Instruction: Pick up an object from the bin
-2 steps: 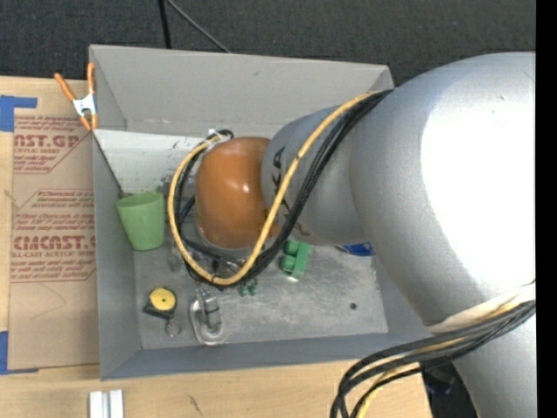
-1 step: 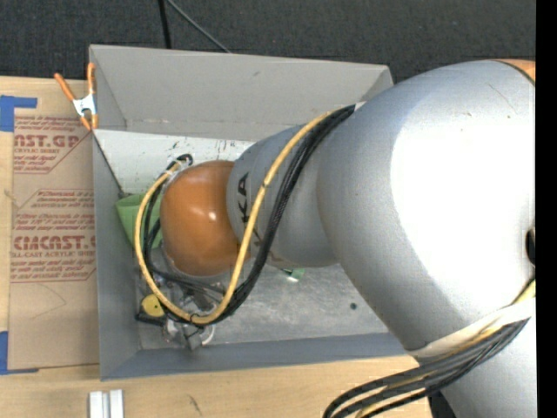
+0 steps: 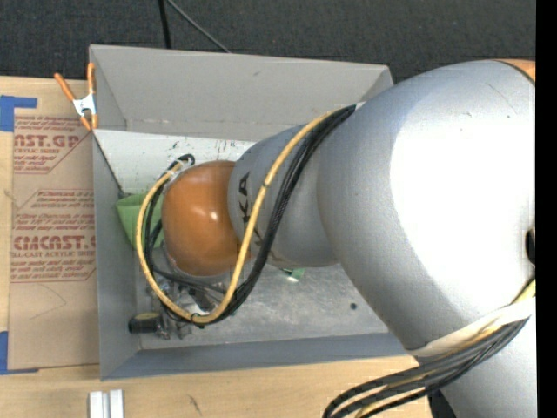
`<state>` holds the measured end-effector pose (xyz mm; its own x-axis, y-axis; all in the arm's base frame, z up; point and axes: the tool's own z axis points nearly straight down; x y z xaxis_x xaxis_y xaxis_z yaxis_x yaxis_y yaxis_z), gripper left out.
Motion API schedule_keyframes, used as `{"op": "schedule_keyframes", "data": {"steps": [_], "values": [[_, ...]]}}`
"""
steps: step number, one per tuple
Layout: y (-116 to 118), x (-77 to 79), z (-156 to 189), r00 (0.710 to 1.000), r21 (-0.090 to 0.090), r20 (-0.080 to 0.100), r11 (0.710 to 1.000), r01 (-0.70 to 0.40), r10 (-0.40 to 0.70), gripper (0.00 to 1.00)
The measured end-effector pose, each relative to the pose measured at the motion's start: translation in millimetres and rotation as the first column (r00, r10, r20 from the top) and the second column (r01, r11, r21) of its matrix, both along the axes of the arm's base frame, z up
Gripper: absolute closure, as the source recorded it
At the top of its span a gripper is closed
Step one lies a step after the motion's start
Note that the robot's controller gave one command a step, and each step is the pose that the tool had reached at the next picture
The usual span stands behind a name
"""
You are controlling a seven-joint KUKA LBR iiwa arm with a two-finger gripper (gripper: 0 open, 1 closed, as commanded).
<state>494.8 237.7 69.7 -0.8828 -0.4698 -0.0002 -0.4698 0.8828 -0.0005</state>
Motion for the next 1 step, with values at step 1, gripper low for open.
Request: {"op": "schedule_keyframes", "data": {"steps": [1], "values": [[-1.3,2.5,171.5,1.0,0.005,0.01,1.0,0.001,-0.001,1.0]]}}
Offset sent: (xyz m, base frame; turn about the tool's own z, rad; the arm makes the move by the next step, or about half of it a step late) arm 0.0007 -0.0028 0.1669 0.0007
